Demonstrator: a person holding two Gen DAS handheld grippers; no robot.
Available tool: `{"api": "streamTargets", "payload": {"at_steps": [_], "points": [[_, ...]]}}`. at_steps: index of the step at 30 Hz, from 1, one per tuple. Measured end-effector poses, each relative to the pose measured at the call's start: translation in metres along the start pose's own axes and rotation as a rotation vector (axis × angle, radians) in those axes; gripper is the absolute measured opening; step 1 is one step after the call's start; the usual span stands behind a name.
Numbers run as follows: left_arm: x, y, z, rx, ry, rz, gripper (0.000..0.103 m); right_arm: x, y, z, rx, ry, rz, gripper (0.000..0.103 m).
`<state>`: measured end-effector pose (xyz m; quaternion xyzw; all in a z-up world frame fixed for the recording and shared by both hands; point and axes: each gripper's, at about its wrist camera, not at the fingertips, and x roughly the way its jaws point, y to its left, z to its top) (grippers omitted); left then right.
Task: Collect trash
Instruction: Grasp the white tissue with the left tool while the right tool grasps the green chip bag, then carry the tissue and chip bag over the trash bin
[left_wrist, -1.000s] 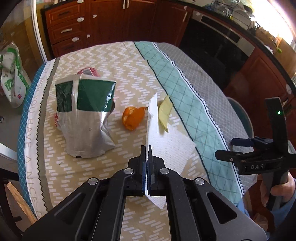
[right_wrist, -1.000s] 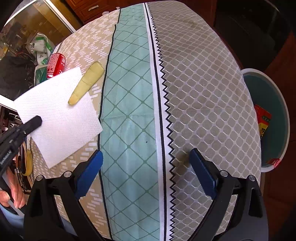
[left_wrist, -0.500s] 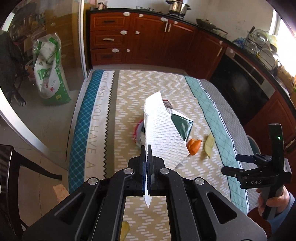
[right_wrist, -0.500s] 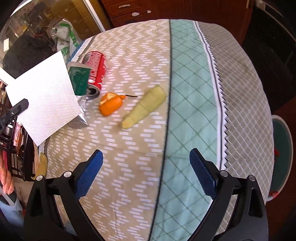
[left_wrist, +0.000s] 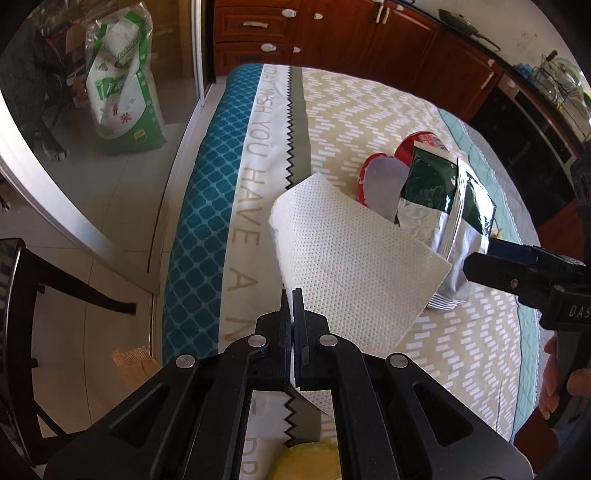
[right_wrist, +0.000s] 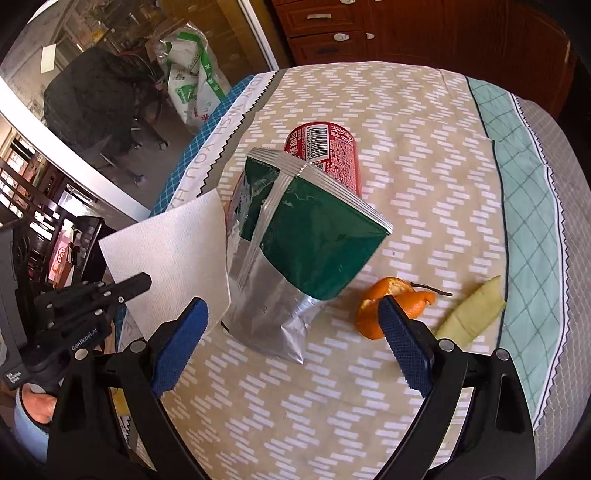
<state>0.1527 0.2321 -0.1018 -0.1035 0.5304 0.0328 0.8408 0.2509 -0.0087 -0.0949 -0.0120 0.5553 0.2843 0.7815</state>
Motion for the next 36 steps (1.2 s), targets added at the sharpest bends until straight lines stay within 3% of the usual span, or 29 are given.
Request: {"api": "streamTargets", "payload": {"at_steps": [2,3,7,11,18,21,23,27,36], "points": [[0.003,-0.001,-0.002,0.003,0.007,-0.006,0.001,0.006,0.0,0.003,0.008,0.008,0.004,0.066],[0.004,-0.001,-0.003,0.003,0.007,-0.007,0.001,0.008,0.001,0.003,0.005,0.015,0.003,0.047],[-0.008,-0.011,-0.003,0.016,-0.024,-0.016,0.001,0.002,0.009,-0.001,-0.029,0.007,-0.034,0.027],[-0.032,-0.03,0.002,0.05,-0.076,-0.049,0.001,-0.024,0.012,-0.006,-0.064,-0.034,-0.058,0.023],[-0.061,-0.076,0.003,0.13,-0.139,-0.115,0.001,-0.082,-0.027,-0.025,0.017,-0.099,-0.06,0.023],[-0.064,-0.087,0.003,0.148,-0.171,-0.037,0.001,-0.098,-0.042,-0.037,0.034,-0.111,-0.097,0.023],[-0.057,-0.086,0.004,0.125,-0.141,-0.069,0.001,-0.103,-0.055,-0.046,0.061,-0.105,-0.108,0.023],[-0.052,-0.096,-0.003,0.136,-0.119,-0.062,0.001,-0.108,-0.07,-0.064,0.075,-0.103,-0.141,0.019],[-0.085,-0.119,-0.002,0.18,-0.178,-0.085,0.001,-0.131,-0.081,-0.074,0.104,-0.159,-0.132,0.018]]}}
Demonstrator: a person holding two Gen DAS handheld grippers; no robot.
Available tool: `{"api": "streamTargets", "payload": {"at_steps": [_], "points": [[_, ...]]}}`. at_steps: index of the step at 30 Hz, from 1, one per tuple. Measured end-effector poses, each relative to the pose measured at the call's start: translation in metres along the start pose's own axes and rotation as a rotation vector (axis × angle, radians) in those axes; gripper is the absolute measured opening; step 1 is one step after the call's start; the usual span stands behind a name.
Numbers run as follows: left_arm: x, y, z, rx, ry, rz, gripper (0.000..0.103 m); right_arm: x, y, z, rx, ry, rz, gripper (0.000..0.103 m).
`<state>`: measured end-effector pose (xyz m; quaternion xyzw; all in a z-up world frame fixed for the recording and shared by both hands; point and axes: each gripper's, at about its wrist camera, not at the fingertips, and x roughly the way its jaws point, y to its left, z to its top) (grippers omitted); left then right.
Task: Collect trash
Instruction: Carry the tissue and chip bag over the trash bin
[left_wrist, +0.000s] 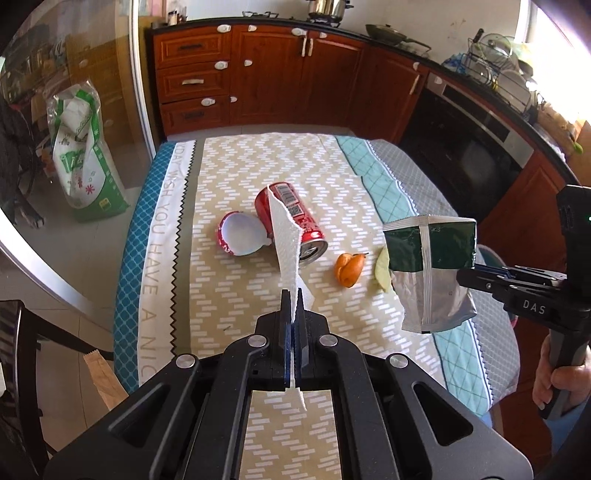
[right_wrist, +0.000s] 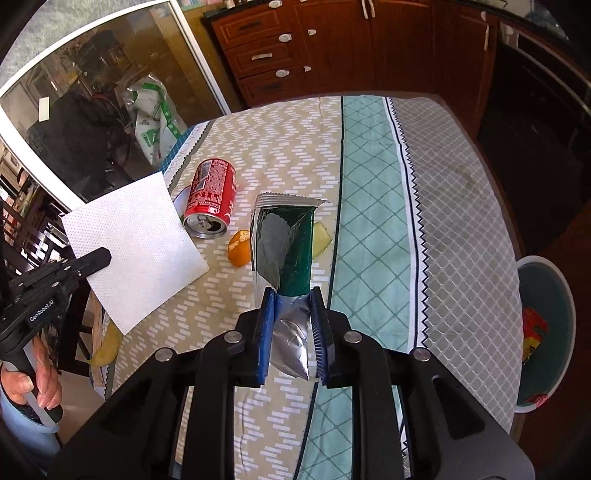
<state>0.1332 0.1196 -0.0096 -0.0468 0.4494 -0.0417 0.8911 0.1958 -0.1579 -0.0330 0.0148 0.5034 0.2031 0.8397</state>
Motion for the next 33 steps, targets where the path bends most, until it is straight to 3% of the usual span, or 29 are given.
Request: {"api": "streamTargets", "payload": {"at_steps": [6,15,33], "points": [[-0.032,-0.025,0.015,0.041,-0.06,-0.064,0.001,-0.029,-0.026,0.001,0.042,-0.061,-0.021,0.018],[-0.031,-0.099,0.039,0.151,-0.072,-0.169,0.001,-0.073,-0.081,-0.016,0.136,-0.137,-0.068,0.018],[0.04,-0.295,0.037,0.428,0.062,-0.32,0.001,-0.129,-0.237,-0.084,0.401,-0.208,-0.196,0.019]]}}
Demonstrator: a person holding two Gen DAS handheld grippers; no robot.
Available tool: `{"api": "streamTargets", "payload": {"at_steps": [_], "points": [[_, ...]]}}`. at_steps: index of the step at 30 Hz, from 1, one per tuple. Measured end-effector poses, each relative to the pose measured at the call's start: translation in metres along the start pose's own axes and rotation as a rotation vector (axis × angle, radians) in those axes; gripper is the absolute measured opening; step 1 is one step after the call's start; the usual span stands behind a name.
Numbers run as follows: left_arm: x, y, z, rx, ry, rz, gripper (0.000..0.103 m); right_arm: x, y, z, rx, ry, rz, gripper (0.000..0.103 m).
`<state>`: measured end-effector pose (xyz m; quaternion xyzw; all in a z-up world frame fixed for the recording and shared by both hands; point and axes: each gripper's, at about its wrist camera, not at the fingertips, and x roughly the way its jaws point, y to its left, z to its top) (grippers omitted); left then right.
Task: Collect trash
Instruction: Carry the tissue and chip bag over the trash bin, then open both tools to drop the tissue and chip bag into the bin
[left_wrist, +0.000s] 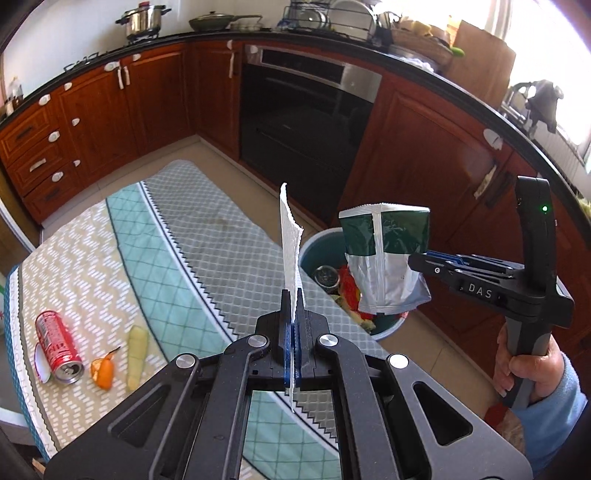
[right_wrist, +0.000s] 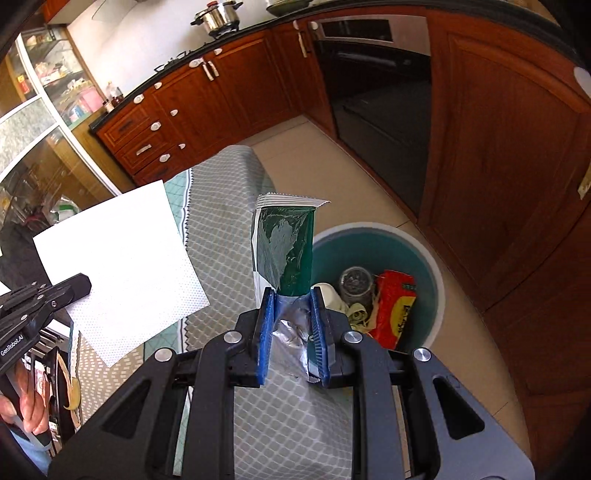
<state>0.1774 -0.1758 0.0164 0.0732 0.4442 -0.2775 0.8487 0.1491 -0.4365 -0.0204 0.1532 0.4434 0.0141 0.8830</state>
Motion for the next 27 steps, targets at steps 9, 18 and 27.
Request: {"api": "streamTargets", "payload": {"at_steps": [9,18,27], "points": [[0.068,-0.053,0.021,0.065,0.09,-0.061,0.001,0.019,-0.071,-0.001,0.096,0.02,-0.088,0.019],[0.137,-0.075,0.027,0.096,0.205,-0.077,0.002,0.066,-0.105,-0.009,0.13,0.115,-0.101,0.021],[0.176,-0.074,0.021,0.091,0.247,0.013,0.054,0.089,-0.113,-0.008,0.158,0.144,-0.104,0.052]]}}
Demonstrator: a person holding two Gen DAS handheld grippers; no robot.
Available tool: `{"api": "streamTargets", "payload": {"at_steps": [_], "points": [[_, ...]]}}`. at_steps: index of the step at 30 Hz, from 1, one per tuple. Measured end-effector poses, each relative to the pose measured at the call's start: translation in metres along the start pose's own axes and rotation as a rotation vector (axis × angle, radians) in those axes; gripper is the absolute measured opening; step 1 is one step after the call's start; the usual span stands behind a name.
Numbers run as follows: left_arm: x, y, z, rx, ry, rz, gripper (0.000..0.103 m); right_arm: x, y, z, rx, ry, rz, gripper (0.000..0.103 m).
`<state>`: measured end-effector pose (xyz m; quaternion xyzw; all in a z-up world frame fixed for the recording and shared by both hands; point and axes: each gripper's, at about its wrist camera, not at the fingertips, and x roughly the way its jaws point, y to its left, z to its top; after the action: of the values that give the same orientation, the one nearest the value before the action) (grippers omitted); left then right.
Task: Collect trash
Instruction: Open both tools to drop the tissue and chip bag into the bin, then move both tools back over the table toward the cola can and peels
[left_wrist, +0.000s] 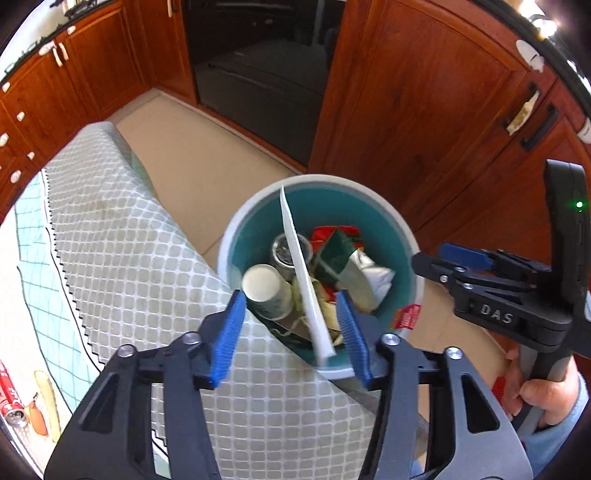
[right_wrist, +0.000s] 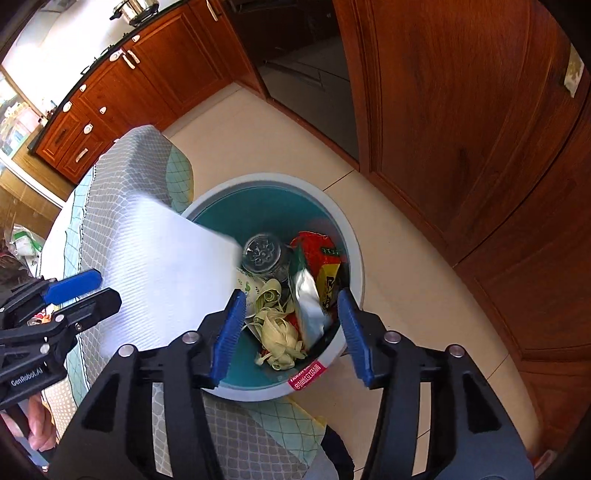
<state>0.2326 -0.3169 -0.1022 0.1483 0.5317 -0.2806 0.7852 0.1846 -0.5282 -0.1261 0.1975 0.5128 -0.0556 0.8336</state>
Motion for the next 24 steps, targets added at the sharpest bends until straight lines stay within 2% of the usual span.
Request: {"api": "streamTargets", "payload": {"at_steps": [5,6,10,17,24], "points": [[0.0,0.011,-0.001,-0.026,-0.002,-0.011,0.061,0.003,0.002,0.005,0.02,0.0,0.004,0.069],[-0.001,0.012,-0.001,-0.029,-0.004,-0.01,0.062,0.002,0.003,0.006,0.024,-0.001,0.005,0.076],[-0.006,0.018,-0.003,-0.043,-0.015,-0.013,0.069,0.001,0.006,0.007,0.03,0.014,0.004,0.084],[-0.023,0.027,-0.017,-0.072,-0.04,-0.016,0.087,-0.008,0.013,0.001,0.036,0.044,-0.025,0.085],[-0.047,0.046,-0.037,-0.126,-0.067,-0.022,0.092,-0.025,0.03,-0.003,0.017,0.03,-0.04,0.087]]}}
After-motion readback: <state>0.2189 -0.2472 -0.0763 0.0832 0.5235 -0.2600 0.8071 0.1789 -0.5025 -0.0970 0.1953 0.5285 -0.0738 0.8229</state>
